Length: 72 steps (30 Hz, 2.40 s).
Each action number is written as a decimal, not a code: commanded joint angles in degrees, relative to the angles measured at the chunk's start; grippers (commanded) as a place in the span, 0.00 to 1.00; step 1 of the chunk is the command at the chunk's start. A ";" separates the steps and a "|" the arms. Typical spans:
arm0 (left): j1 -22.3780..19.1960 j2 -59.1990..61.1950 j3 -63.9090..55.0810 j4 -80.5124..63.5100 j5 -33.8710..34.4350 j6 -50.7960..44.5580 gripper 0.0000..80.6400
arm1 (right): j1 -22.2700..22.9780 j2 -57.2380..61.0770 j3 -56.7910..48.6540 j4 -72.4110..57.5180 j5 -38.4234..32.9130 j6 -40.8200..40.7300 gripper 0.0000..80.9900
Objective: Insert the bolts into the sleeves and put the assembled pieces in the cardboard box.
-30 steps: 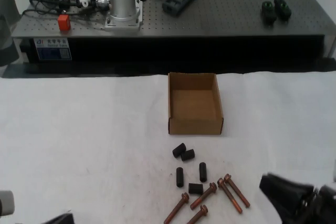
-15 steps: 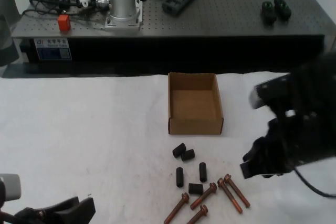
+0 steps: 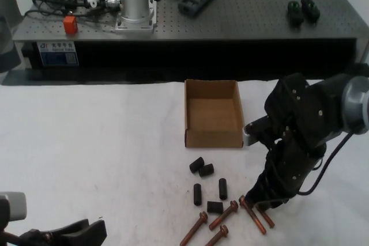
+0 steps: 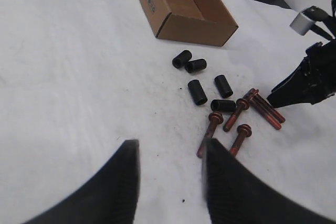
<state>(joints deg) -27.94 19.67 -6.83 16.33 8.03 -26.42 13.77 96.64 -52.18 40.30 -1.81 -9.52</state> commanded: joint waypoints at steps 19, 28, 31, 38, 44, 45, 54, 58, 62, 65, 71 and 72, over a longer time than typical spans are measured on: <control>0.11 5.65 -0.48 -0.42 4.82 3.09 0.35 | 2.34 2.45 -0.73 -2.50 4.40 -0.95 0.04; 0.11 26.75 -8.88 -2.78 11.61 11.44 0.35 | 0.65 -4.72 -0.73 -3.16 1.81 -1.56 0.04; 0.11 36.20 -15.24 -2.78 13.85 14.78 0.35 | -0.55 -11.32 -0.73 -1.09 0.95 -0.10 0.04; -3.40 56.72 -34.18 2.20 15.93 21.94 0.36 | -3.48 -29.24 3.42 3.48 -3.69 4.89 0.04; -8.03 73.63 -53.65 16.94 10.17 22.04 0.36 | -3.96 -43.14 10.69 8.21 -3.92 7.43 0.04; -8.63 75.66 -56.64 18.67 9.01 22.04 0.36 | -3.96 -45.24 11.69 8.66 -3.92 7.43 0.04; -9.96 91.37 -76.01 29.64 -1.41 36.69 0.36 | -4.02 -52.95 15.21 10.13 -2.83 8.92 0.04; -9.96 95.45 -81.89 33.08 -4.12 46.46 0.36 | -4.02 -52.80 15.21 10.39 -2.83 8.67 0.04; -9.96 98.88 -86.05 33.92 -4.43 48.85 0.36 | -4.02 -52.80 15.21 10.39 -2.83 8.55 0.04; -9.96 100.52 -87.78 34.92 -4.42 50.87 0.35 | -4.02 -52.80 15.21 10.39 -2.83 8.41 0.04; -9.96 102.31 -88.34 35.11 -4.42 52.65 0.35 | -4.02 -52.80 15.21 10.39 -2.83 8.25 0.04; -9.96 102.66 -88.38 35.11 -4.42 52.65 0.35 | -4.02 -52.80 15.21 10.39 -2.83 8.25 0.04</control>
<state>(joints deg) -37.81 121.76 -94.24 50.98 4.13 25.51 10.12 44.21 -36.87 50.97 -4.57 -1.09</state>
